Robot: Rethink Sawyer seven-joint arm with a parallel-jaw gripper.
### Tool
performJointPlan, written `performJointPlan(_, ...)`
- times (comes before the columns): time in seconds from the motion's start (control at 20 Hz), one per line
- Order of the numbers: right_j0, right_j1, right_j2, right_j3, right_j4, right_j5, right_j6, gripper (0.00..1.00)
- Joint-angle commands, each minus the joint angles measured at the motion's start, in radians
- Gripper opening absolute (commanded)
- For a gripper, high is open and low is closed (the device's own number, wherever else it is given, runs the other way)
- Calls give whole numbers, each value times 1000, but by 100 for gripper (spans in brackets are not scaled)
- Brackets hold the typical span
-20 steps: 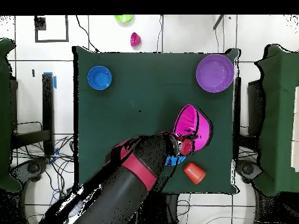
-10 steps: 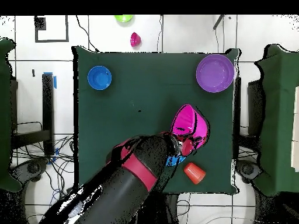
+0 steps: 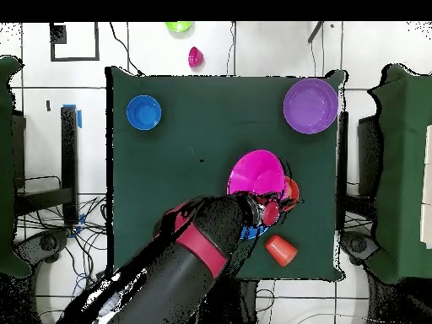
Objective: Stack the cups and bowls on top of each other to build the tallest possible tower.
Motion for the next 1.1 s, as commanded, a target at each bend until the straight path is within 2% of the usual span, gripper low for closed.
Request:
performJointPlan(0.05,8,55,84,-39,19,-8,125,100)
performJointPlan(0.9,-12,39,105,-35,22,-4,95,100)
performJointPlan(1.0,-44,13,137,-21,33,-26,80,100)
performJointPlan(1.05,-84,-13,173,-5,44,-52,63,100)
performJointPlan(1.1,-161,-59,247,22,56,-93,18,100)
